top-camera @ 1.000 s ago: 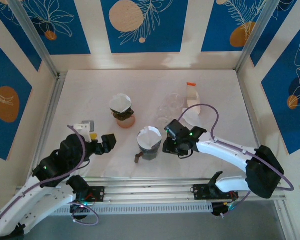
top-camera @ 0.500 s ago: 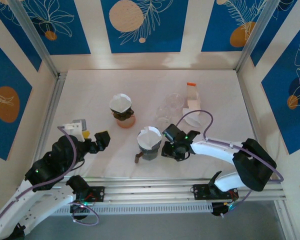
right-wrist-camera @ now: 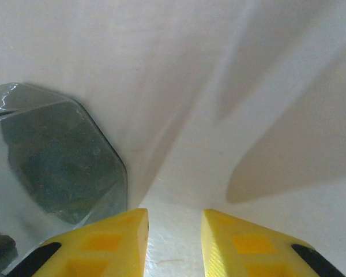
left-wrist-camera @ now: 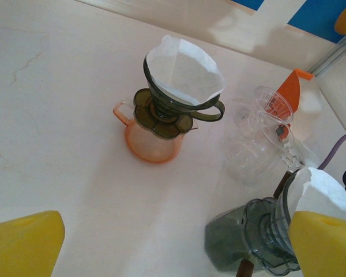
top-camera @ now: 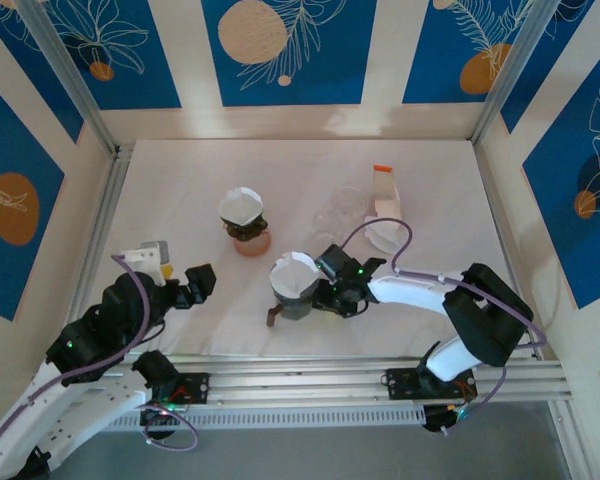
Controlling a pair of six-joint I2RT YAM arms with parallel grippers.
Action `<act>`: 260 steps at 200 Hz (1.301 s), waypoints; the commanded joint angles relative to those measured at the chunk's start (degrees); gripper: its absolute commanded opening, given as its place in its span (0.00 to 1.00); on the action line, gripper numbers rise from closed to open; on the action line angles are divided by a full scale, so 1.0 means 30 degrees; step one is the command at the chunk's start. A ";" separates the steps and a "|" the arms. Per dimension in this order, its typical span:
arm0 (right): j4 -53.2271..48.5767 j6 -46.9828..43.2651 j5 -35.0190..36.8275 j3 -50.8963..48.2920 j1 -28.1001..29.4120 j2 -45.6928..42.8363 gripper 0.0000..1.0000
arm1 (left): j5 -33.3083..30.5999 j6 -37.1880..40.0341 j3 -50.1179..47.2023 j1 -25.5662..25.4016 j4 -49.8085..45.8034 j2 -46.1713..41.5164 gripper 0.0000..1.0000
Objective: Place the coffee filter in the dripper
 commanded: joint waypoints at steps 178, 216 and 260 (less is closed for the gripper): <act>0.0714 0.0516 -0.2106 1.1866 0.1790 1.0482 0.29 | -0.1126 0.0405 0.1922 0.0190 -0.1692 -0.1072 1.00; -0.0165 0.0409 -0.2460 1.4582 0.2220 1.2227 0.28 | -0.1223 0.0495 0.2017 0.0184 -0.1669 -0.1094 1.00; -0.1242 0.0038 -0.1945 1.6024 0.2252 1.2631 0.28 | -0.1152 0.0594 0.2046 0.0185 -0.1287 -0.1023 1.00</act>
